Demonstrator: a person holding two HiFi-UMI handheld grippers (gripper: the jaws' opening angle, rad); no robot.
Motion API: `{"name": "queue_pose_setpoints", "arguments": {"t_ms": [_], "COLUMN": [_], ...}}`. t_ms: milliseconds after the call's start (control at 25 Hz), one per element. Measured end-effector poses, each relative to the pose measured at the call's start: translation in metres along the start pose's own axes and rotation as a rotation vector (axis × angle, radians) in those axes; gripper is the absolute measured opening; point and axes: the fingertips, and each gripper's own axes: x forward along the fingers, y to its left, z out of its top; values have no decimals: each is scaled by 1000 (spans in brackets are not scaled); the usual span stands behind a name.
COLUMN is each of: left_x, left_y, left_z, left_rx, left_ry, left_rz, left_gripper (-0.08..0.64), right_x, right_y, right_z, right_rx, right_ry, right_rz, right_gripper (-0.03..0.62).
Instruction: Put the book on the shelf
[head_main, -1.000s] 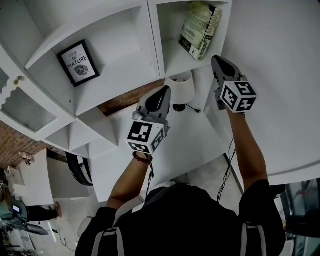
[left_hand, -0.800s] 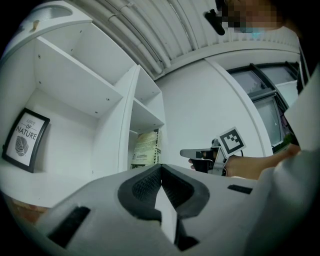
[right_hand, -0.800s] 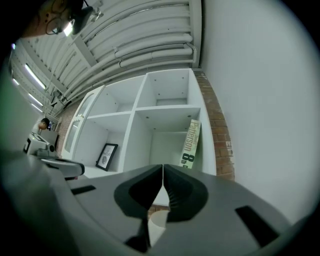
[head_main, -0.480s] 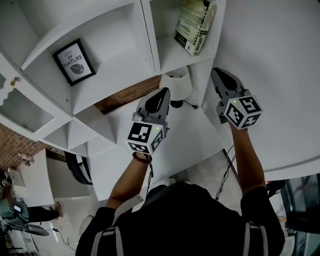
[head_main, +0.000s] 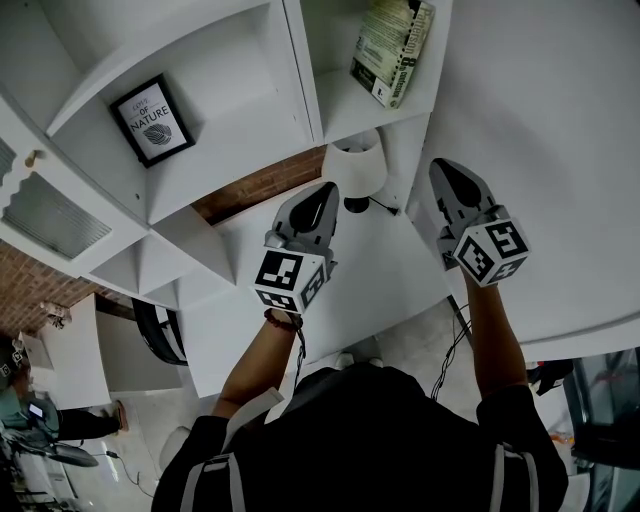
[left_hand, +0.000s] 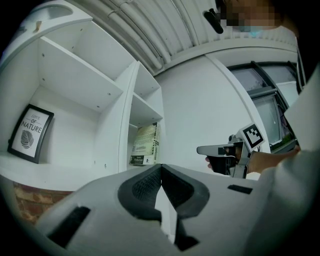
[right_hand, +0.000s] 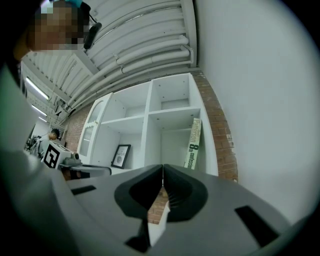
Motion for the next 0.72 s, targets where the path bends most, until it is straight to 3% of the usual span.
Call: {"name": "queue_pose_setpoints", "arguments": {"t_ms": [720], "left_x": [-32], "left_y": [-23], "left_z": [-61], "left_rx": [-88], "left_ry": [91], "left_rz": [-18], "left_gripper": [18], "right_x": [-51], "right_y": [28], "right_z": [-65], "right_rx": [92], "right_ry": [95], "right_rz": [13], "right_gripper": [31]}}
